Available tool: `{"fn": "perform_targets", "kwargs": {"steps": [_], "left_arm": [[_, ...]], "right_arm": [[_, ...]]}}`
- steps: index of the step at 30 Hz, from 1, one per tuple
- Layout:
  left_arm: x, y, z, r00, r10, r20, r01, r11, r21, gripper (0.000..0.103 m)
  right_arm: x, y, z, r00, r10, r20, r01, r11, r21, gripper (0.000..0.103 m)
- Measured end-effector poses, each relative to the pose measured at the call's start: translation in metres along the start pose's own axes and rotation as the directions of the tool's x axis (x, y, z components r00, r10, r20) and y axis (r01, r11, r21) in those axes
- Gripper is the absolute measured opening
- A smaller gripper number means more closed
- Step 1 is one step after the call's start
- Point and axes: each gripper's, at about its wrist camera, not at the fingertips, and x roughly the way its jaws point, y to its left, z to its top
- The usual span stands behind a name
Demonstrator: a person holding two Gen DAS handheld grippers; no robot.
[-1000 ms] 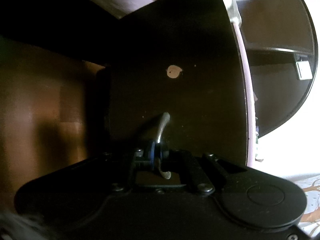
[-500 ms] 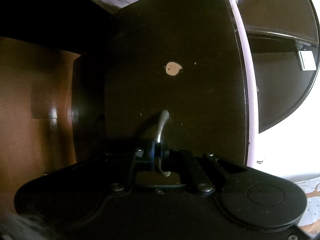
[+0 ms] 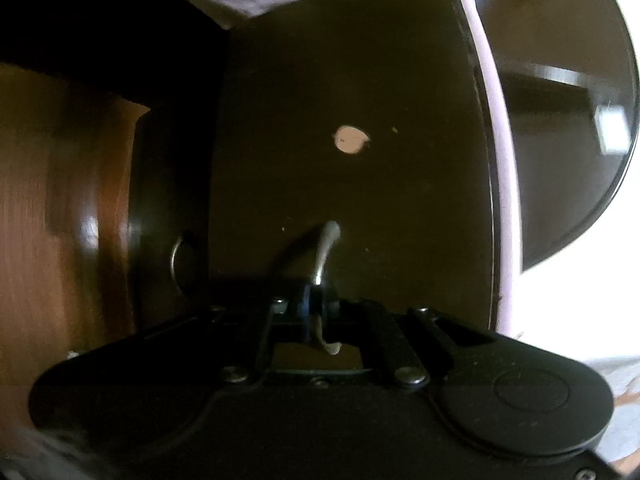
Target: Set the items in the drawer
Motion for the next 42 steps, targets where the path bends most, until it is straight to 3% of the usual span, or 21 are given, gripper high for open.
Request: {"fn": "perform_targets", "kwargs": {"steps": [4,10,12,16,19,21,23,24,25,28,29,32,37,42], "left_arm": [[0.005,0.001,0.0,1.0,0.005,-0.013,-0.005,1.0,0.002,0.058],[0.013,0.002,0.0,0.999,0.012,-0.03,-0.012,1.0,0.007,0.058],[0.015,0.001,-0.001,0.999,0.012,-0.036,-0.011,1.0,0.012,0.058],[0.019,-0.003,-0.004,0.998,0.023,-0.057,-0.021,0.999,0.035,0.058],[0.02,-0.004,-0.006,0.997,0.042,-0.065,-0.039,0.998,0.045,0.058],[0.02,-0.004,-0.007,0.996,0.053,-0.066,-0.051,0.998,0.04,0.066],[0.021,-0.003,-0.008,0.996,0.056,-0.074,-0.054,0.998,0.024,0.072],[0.021,-0.002,-0.008,0.995,0.057,-0.078,-0.056,0.998,0.016,0.073],[0.022,-0.002,-0.009,0.995,0.059,-0.084,-0.058,0.998,0.012,0.075],[0.026,-0.007,-0.013,0.991,0.086,-0.102,-0.083,0.996,0.03,0.08],[0.028,-0.01,-0.014,0.989,0.101,-0.109,-0.096,0.994,0.044,0.081],[0.029,-0.024,-0.018,0.984,0.139,-0.114,-0.128,0.987,0.095,0.081],[0.024,-0.049,-0.026,0.979,0.165,-0.116,-0.146,0.978,0.152,0.081],[0.006,-0.069,-0.034,0.975,0.189,-0.113,-0.169,0.972,0.166,0.081]], "right_arm": [[0.029,-0.015,0.01,0.997,0.01,-0.071,-0.009,1.0,0.017,0.0],[0.04,-0.003,-0.004,1.0,-0.029,-0.007,0.028,0.994,-0.106,0.002],[0.041,0.001,-0.004,1.0,-0.026,-0.01,0.024,0.993,-0.119,0.013],[0.041,-0.004,0.0,0.997,0.043,-0.062,-0.045,0.999,-0.023,0.037],[0.026,-0.013,-0.008,0.983,0.148,-0.11,-0.136,0.984,0.116,0.051],[0.016,-0.018,-0.018,0.966,0.218,-0.139,-0.179,0.953,0.244,0.071],[0.007,-0.025,-0.03,0.93,0.33,-0.159,-0.246,0.885,0.396,0.073],[0.002,-0.03,-0.038,0.907,0.389,-0.163,-0.266,0.828,0.493,0.076],[-0.004,-0.035,-0.047,0.884,0.44,-0.156,-0.275,0.762,0.587,0.078],[-0.024,-0.051,-0.075,0.818,0.569,-0.085,-0.262,0.5,0.826,0.08],[-0.035,-0.055,-0.083,0.808,0.586,-0.06,-0.24,0.421,0.875,0.081],[-0.075,-0.068,-0.098,0.818,0.576,-0.001,-0.202,0.288,0.936,0.083],[-0.138,-0.083,-0.109,0.854,0.516,0.066,-0.194,0.197,0.961,0.085],[-0.183,-0.097,-0.121,0.88,0.47,0.072,-0.18,0.189,0.965,0.086]]}}
